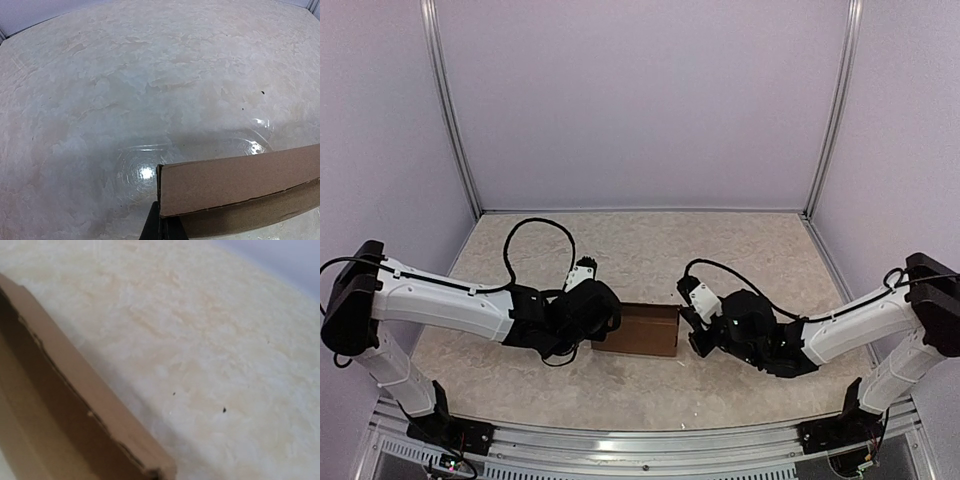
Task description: Fold the paper box
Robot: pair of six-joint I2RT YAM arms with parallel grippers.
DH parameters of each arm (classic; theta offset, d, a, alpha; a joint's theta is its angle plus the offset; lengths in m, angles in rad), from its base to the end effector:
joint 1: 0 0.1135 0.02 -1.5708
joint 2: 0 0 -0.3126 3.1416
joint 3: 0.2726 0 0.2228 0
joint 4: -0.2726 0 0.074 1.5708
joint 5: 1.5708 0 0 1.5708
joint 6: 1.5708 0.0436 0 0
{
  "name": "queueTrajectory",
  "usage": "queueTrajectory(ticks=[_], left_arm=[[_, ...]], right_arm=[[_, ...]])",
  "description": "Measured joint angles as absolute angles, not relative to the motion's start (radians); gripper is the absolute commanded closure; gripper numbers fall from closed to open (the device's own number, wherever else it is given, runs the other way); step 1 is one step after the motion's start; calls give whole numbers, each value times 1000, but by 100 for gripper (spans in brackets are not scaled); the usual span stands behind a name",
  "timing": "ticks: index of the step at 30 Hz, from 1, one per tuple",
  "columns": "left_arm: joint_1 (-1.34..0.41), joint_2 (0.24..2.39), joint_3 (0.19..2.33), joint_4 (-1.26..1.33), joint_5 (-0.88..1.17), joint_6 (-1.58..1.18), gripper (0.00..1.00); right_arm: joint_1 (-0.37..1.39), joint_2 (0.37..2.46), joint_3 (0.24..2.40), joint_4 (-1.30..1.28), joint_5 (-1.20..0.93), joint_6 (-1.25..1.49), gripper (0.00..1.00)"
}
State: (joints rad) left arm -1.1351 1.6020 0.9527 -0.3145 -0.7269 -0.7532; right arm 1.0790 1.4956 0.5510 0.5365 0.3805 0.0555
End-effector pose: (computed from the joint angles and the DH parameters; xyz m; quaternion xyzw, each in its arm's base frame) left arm 0.1519 -0.2577 0.2564 0.0650 0.8959 -0.0273 0.4386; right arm 0.1446 0.2356 0.2411 -0.3113 0.7664 0.1565 0.5397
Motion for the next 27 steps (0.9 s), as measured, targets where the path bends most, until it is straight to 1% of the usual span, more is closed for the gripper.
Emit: queueTrajectory(ticks=[4,15,21,27], left_arm=[[-1141,1602,928,-271,-759,-728,100],[-1142,1603,879,-139,-796,-656,100],[-1142,1628,874,-90,-802,-632,100],[-1140,1634,874,-68,-794,-616,100]], right_arm=[[1091,1538,526,651,418,38,100],[1095,1571,520,799,497,-41,100],[1095,1608,520,812,523,-35,100],[1095,1604,522,759,530,35,100]])
